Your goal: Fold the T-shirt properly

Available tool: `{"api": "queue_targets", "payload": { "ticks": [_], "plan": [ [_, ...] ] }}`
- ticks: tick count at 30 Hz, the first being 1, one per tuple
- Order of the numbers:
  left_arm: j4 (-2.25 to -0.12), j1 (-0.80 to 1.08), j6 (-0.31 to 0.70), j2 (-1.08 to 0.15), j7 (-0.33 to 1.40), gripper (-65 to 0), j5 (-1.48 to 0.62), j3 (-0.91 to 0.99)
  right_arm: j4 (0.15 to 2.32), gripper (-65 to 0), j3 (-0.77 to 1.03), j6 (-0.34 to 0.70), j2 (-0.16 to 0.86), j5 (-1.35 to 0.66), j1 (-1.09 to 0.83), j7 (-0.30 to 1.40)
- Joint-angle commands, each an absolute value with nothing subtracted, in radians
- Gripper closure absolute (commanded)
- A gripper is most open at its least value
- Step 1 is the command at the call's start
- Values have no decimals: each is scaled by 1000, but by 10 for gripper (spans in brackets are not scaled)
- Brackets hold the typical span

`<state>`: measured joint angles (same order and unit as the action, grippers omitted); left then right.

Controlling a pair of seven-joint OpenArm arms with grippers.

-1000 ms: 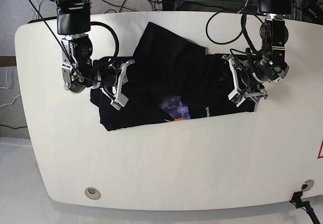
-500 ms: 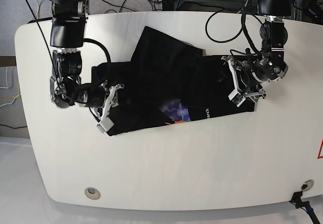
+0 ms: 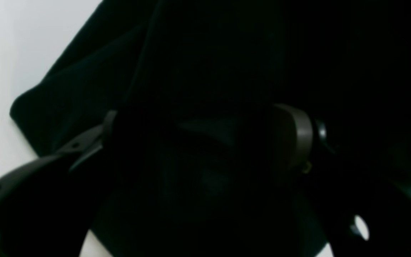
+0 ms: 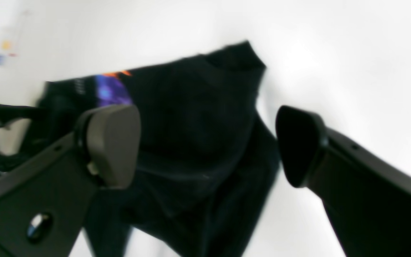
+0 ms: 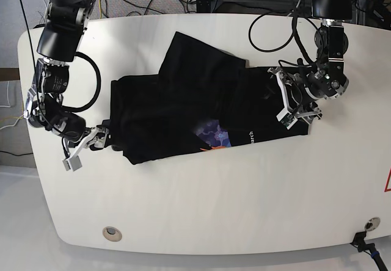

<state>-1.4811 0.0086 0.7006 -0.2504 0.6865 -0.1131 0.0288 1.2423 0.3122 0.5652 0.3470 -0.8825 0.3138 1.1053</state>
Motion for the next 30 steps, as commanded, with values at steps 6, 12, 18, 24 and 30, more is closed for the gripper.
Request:
{"api": "queue_targets", "payload": {
  "ticks": [6, 12, 18, 24, 30],
  "plan": [
    [-1491, 2, 698, -259, 708, -477, -88, 28, 1181, -575, 315, 567, 352, -745, 278, 1004],
    [-1492, 2, 698, -259, 710, -477, -88, 28, 1090, -575, 311, 573, 349, -748, 254, 957],
    [-1492, 2, 698, -259, 710, -477, -88, 27, 1093, -573, 308, 575, 259, -748, 254, 963],
    [-1492, 2, 698, -259, 710, -477, -88, 27, 1095, -551, 306, 575, 202, -743, 254, 983],
    [-1492, 2, 698, -252, 711, -477, -90, 22, 1096, -161, 306, 575, 191, -765, 257, 1013]
  ]
}}
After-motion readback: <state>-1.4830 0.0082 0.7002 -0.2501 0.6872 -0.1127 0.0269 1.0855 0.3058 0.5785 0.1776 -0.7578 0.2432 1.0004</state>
